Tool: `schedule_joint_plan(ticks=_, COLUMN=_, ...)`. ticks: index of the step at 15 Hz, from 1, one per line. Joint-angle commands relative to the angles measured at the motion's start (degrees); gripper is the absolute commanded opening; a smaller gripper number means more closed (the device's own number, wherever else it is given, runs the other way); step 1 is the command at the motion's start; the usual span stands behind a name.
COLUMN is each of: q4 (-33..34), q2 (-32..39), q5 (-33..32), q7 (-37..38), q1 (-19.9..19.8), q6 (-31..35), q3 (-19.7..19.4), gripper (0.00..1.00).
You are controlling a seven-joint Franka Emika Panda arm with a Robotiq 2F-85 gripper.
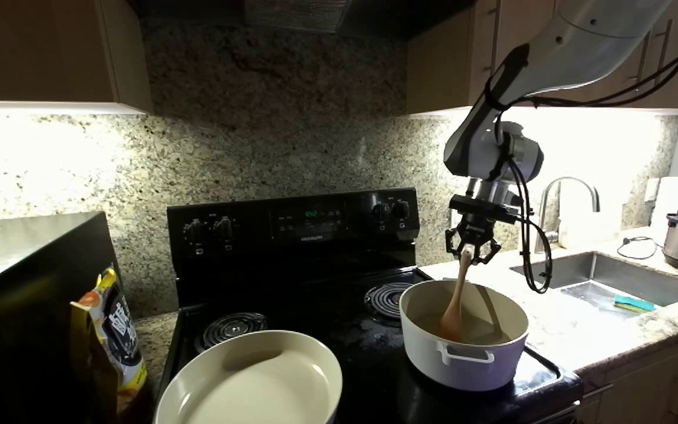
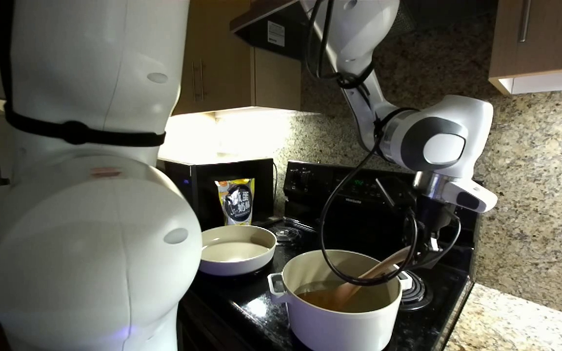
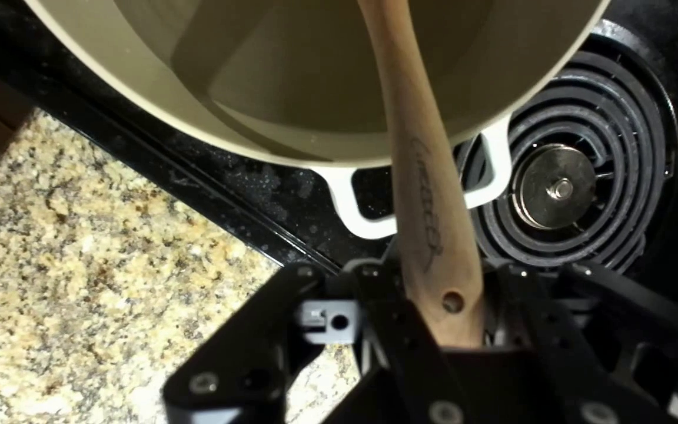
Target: Stir the contents in the white pot
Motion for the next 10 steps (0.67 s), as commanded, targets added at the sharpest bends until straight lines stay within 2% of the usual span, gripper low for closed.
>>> schedule_joint_plan(ticks=1, q4=-5.22, q2=-4.96, q5=-4.28, q7=1.2, q1=0.79, q6=1.91, q3=-0.68, gripper=0.05)
schedule_joint_plan(ticks=6, q4=-9.98, q2=-10.4, q5=-13.04, q7=3.85, q1=1.13, q6=3.52, q3=-0.38, gripper=0.05)
schedule_joint_plan(ticks=10, q4=-11.16, q2=-13.33, q5=-16.58, q7=4.21, q1=1.05, q6=1.6, q3=0.67, gripper=0.05)
